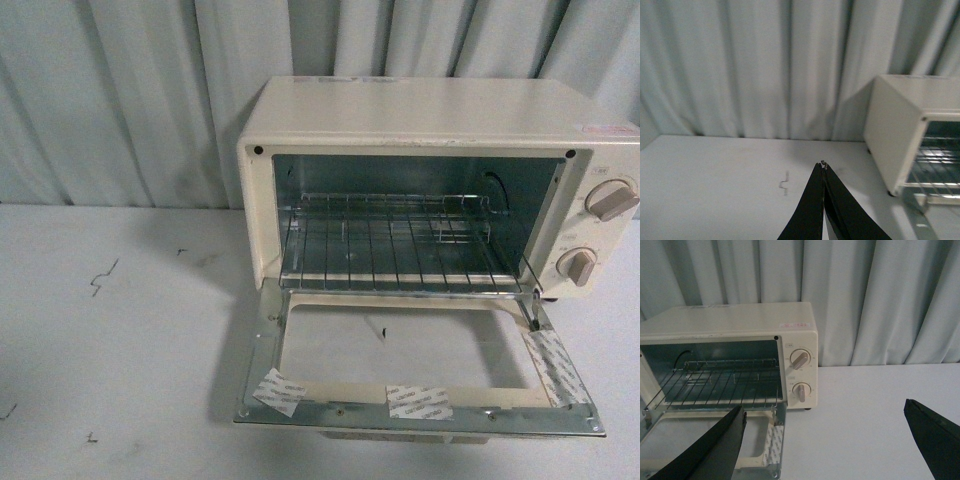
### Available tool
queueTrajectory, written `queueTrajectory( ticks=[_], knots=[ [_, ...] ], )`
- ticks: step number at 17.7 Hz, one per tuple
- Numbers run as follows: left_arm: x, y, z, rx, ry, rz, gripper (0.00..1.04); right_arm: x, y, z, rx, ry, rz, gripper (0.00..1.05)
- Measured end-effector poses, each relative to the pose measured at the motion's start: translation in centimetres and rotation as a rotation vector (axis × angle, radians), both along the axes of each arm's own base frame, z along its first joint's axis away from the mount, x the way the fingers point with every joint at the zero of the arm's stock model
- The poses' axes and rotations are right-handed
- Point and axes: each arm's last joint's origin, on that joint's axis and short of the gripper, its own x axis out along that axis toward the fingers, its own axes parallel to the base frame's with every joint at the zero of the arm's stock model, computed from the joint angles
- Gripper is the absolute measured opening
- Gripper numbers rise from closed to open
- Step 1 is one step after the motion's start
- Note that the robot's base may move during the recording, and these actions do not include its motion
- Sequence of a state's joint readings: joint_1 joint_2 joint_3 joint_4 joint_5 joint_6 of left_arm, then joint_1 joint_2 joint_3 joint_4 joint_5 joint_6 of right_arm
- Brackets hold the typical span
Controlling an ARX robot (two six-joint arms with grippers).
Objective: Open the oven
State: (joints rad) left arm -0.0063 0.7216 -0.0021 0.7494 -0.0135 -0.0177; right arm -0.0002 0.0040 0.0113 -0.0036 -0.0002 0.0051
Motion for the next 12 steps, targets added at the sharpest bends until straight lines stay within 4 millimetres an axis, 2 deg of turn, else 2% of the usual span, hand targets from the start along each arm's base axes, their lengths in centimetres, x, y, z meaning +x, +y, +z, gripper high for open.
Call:
queueTrajectory(
  ticks=[6,12],
  knots=[
    [-2.7,0.0,0.5,0.000,0.019,-0.009,0.02,0.0,0.0,0.0,0.000,0.000,0.000,0.98],
    [-3.3,0.0,0.4,0.000,0.023,-0.009,0.02,0.0,0.0,0.0,0.000,0.000,0.000,0.98]
  ],
)
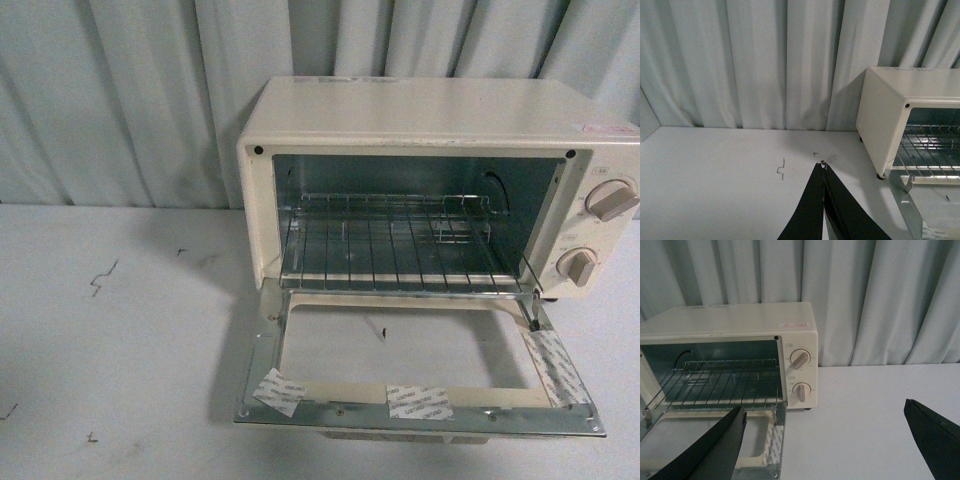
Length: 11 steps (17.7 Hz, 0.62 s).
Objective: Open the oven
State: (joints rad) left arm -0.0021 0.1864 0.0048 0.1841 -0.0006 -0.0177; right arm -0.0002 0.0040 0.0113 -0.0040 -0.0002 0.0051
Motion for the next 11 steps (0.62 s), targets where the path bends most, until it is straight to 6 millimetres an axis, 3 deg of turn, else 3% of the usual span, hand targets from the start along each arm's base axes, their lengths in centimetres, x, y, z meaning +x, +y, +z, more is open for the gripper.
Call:
queueTrajectory(
  ticks=[8,9,11],
  knots=[
    [-1.1,0.0,-0.2,0.000,0.004,0.000,0.02,0.0,0.0,0.0,0.000,0.000,0.000,0.98],
    [-1.1,0.0,-0.3,0.000,0.007,0.000,0.04,0.0,0.0,0.0,0.000,0.000,0.000,0.98],
    [-1.1,0.0,-0.3,0.000,0.007,0.000,0.24,0.0,0.0,0.0,0.000,0.000,0.000,0.98]
  ],
)
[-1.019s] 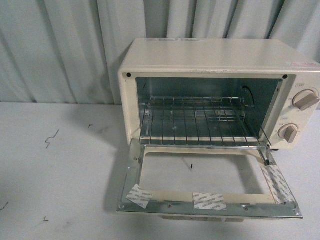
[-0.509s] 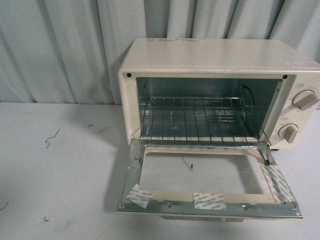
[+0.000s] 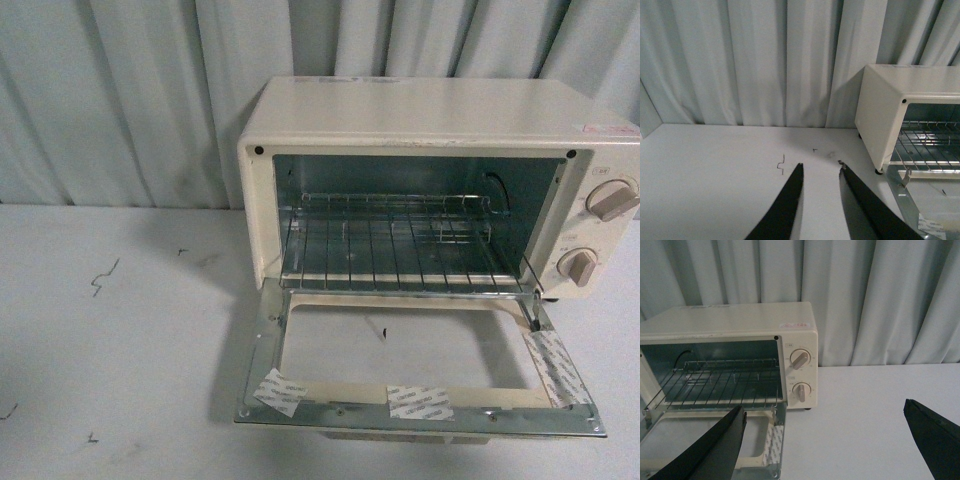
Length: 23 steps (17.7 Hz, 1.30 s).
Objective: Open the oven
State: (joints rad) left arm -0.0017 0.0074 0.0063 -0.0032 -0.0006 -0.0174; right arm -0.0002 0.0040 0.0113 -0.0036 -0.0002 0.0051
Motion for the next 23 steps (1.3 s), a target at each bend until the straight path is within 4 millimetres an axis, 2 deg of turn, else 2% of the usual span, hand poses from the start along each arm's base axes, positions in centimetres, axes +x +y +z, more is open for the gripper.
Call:
queueTrajectory(
  ticks=[3,7,8,23],
  knots=[
    [0.00,0.00,0.00,0.000,0.000,0.000,0.64,0.00,0.00,0.00,0.000,0.000,0.000,0.98],
    [0.00,0.00,0.00,0.000,0.000,0.000,1.00,0.00,0.00,0.00,0.000,0.000,0.000,0.98],
    [0.00,0.00,0.00,0.000,0.000,0.000,0.98,0.00,0.00,0.00,0.000,0.000,0.000,0.98],
    [0.00,0.00,0.00,0.000,0.000,0.000,0.98,0.00,0.00,0.00,0.000,0.000,0.000,0.98]
  ],
)
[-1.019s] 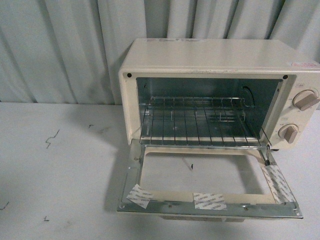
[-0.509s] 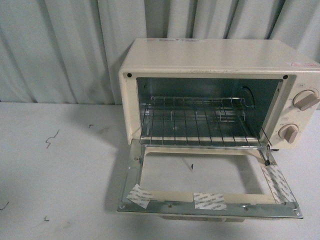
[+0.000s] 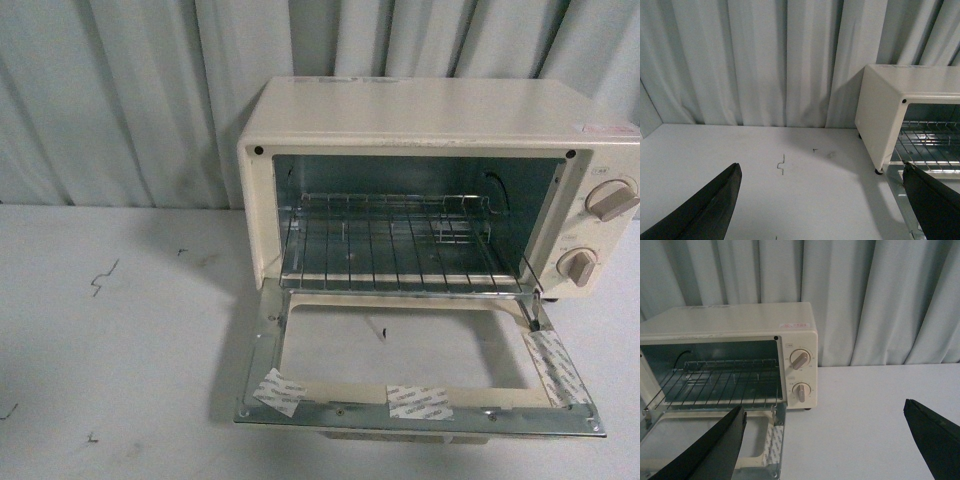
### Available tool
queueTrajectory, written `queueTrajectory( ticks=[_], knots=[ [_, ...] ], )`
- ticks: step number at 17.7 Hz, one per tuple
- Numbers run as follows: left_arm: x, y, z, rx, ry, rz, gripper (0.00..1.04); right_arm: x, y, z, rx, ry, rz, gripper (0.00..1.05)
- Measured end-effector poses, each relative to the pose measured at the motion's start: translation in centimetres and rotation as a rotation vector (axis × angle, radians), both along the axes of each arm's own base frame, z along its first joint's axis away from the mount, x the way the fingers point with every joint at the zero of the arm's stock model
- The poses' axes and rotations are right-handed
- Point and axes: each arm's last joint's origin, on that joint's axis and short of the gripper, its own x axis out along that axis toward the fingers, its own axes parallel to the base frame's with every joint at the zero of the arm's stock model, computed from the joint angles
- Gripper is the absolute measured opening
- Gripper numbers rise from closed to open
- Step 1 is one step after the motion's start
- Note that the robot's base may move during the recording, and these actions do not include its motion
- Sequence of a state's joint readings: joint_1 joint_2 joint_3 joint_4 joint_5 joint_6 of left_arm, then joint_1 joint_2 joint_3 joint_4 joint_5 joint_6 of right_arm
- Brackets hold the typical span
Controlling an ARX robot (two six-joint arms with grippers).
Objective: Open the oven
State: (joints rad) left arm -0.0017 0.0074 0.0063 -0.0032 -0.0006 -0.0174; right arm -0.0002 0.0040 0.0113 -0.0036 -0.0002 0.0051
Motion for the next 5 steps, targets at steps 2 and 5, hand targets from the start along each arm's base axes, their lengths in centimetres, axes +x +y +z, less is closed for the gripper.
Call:
queueTrajectory(
  ticks=[2,5],
  knots=[
    [0.00,0.00,0.00,0.000,0.000,0.000,0.98,0.00,0.00,0.00,0.000,0.000,0.000,0.98],
    [0.00,0.00,0.00,0.000,0.000,0.000,0.98,0.00,0.00,0.00,0.000,0.000,0.000,0.98]
  ],
)
